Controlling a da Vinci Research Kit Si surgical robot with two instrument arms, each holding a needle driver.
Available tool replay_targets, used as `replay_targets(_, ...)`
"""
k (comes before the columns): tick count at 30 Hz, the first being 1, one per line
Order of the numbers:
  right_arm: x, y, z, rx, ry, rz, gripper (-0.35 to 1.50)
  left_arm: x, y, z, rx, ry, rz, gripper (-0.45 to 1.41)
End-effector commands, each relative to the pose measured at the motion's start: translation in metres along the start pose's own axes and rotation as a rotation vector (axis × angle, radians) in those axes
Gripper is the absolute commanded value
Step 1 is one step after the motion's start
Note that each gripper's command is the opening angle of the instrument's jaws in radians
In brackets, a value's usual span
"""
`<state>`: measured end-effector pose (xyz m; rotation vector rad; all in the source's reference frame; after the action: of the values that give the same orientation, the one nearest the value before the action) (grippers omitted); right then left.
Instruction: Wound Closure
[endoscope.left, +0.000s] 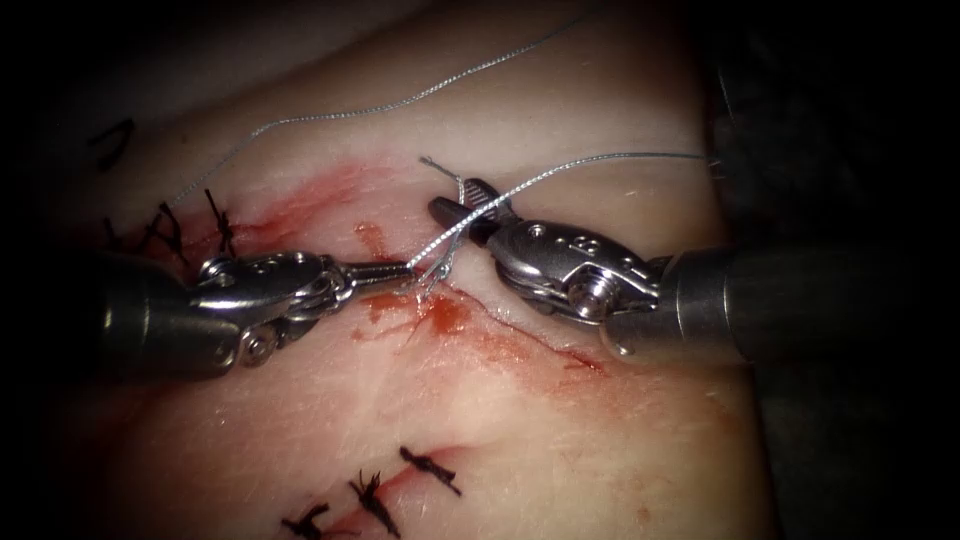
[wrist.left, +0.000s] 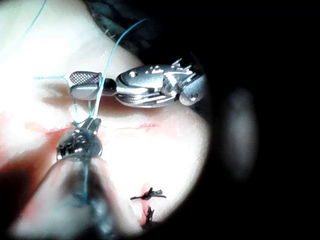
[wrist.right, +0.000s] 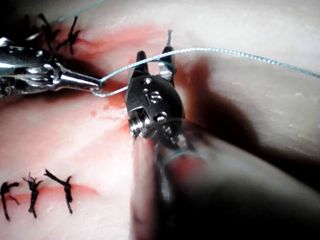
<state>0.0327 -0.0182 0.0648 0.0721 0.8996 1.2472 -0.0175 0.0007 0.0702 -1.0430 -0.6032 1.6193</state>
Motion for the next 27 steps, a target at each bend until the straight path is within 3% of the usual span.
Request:
replay_targets(1, -0.0003, -0.0004, 0.0008, -0.001, -0.001, 0.008, 0.37, -0.0004, -0.0001, 0.0007, -0.001, -0.001, -0.001, -0.45)
replay_targets(6, -0.0007, 0.0, 0.0012, -0.014, -0.025, 0.03, 0.34, -0.0004, -0.0001, 0.0007, -0.002, -0.001, 0.0, -0.45)
replay_targets(7, -0.0007, 0.0, 0.0012, -0.017, -0.03, 0.029, 0.44, -0.0004, -0.0001, 0.0007, -0.002, -0.002, 0.0, -0.45)
replay_targets(11, -0.0007, -0.0002, 0.0014, -0.017, -0.038, 0.035, 0.47, -0.0004, -0.0001, 0.0007, -0.002, -0.002, 0.0, -0.45)
replay_targets(22, -0.0005, -0.0007, 0.0024, 0.035, -0.073, 0.068, 0.34, -0.0004, -0.0001, 0.0007, -0.002, -0.006, -0.005, -0.45)
replay_targets(24, -0.0004, -0.0007, 0.0024, 0.035, -0.073, 0.068, 0.1, -0.0004, -0.0001, 0.0007, -0.003, -0.007, -0.005, -0.45)
replay_targets(25, -0.0003, -0.0006, 0.0024, 0.035, -0.074, 0.074, -0.32, -0.0004, -0.0002, 0.0006, -0.001, -0.005, -0.004, -0.45)
replay_targets(27, -0.0001, -0.0006, 0.0023, 0.034, -0.078, 0.087, -0.35, -0.0003, -0.0003, 0.0006, 0.004, 0.0, -0.009, -0.45)
